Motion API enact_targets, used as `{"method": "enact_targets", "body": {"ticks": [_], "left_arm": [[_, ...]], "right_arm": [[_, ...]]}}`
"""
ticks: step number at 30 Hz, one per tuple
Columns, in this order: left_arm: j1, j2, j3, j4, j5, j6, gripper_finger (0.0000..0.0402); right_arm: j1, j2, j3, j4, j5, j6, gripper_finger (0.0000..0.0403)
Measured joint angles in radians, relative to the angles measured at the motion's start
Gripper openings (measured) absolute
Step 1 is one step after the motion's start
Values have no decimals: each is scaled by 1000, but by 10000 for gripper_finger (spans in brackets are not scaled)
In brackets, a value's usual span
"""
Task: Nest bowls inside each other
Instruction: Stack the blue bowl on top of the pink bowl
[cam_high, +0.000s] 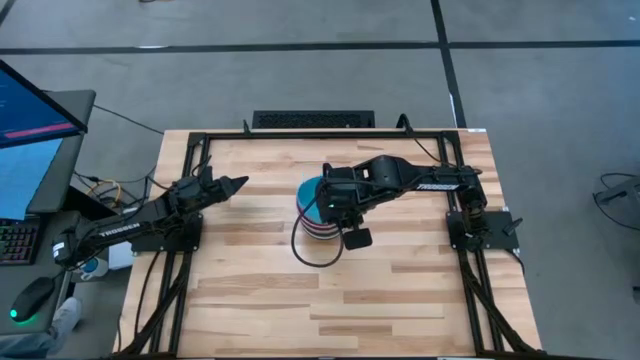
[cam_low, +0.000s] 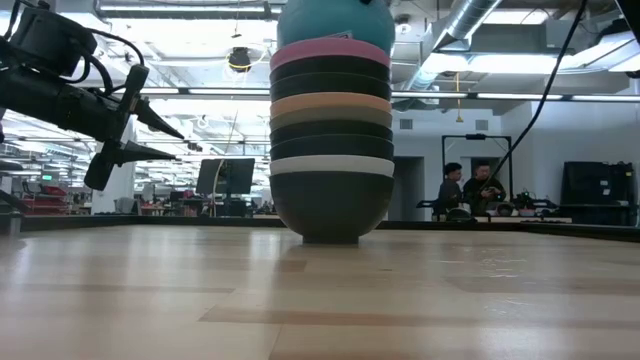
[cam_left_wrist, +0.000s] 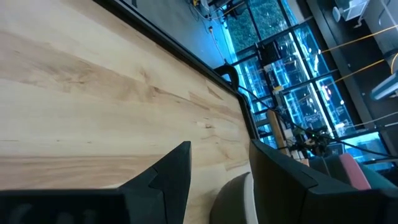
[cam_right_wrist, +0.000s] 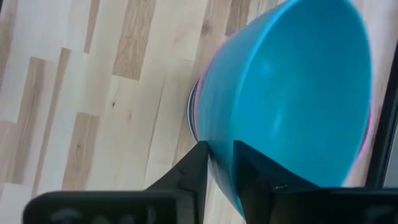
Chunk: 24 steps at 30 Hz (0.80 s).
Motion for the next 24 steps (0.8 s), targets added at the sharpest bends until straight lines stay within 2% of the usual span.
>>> {"method": "enact_targets", "body": {"ticks": [8,24], "left_arm": [[0,0,0,0,0,0,153],[0,0,0,0,0,1,153]], "right_arm": [[0,0,0,0,8,44,107],[-2,1,0,-2,29,53,25]]}}
